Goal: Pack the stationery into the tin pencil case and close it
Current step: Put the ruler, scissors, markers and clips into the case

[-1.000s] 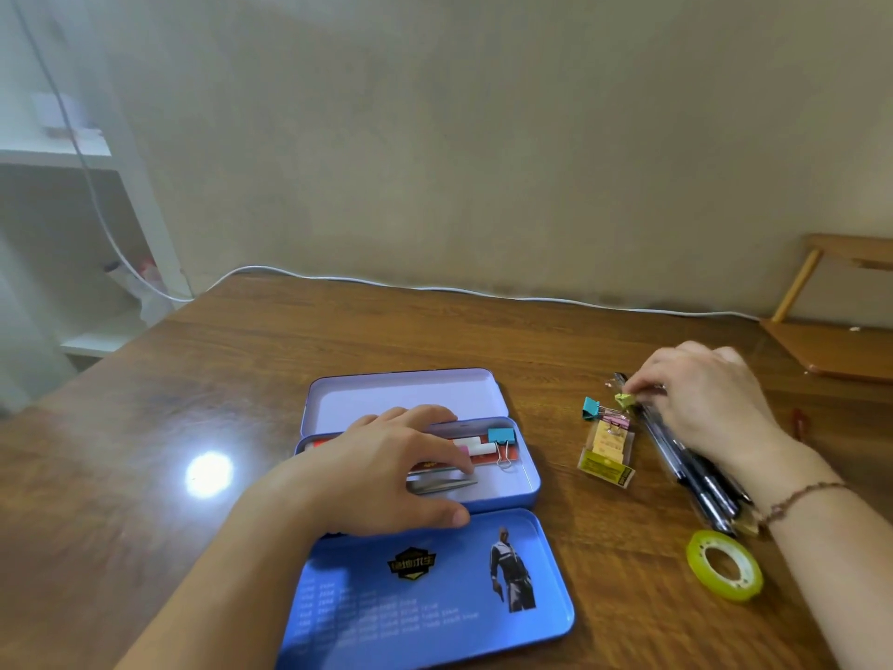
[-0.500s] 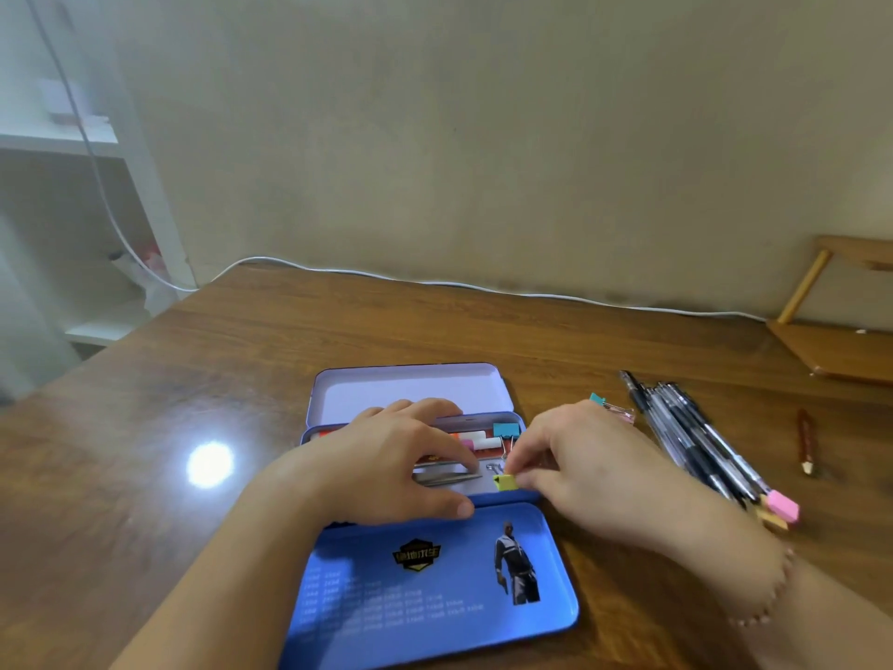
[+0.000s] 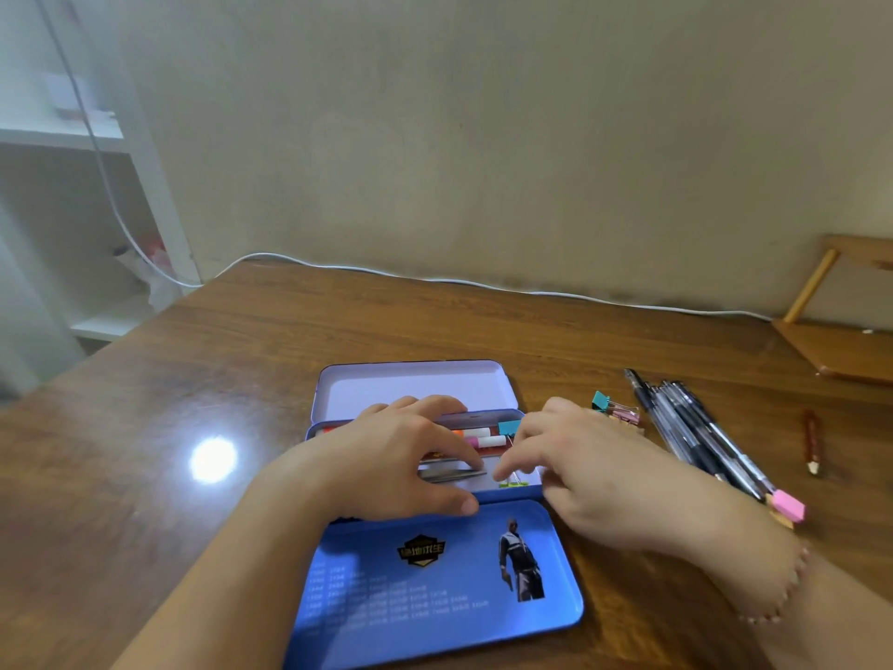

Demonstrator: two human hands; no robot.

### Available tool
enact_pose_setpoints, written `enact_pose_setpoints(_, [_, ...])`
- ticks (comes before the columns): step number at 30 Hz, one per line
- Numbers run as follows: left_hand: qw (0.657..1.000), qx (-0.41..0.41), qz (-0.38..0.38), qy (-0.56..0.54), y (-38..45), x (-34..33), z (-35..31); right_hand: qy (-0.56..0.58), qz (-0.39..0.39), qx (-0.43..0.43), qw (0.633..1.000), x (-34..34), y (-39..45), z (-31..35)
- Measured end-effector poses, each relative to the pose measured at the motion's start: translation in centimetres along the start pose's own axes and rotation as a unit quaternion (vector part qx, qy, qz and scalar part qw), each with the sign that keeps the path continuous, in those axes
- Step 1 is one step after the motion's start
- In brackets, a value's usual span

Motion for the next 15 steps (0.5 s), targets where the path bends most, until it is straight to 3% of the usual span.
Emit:
enact_pose_setpoints(10, [1.000,0.001,-0.003,-0.002,-0.1,0.1,-0.1,0.012,0.019,-0.010,1.000,0.0,0.0,-1.5])
enact_pose_setpoints(12, [1.000,-0.001,-0.006,0.001,-0.1,0.2,-0.2,0.054,-0.022,-0.030,0.998,1.2,0.4,-3.1])
enact_pose_setpoints(15, [1.000,-0.003,-0.010,0.007,-0.1,0.2,-0.4,0.079,-0.158,-0.113,0.978,3.4,0.7,-8.2])
Point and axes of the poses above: each hand's wrist, its own y-axis towards the middle knuckle, its own x-axis out of the back of the hand, z = x × y, the point moved 7 cm from there along y, towards the middle knuckle, and after that the axes turned 12 degrees about -z, right-handed, at the moved point
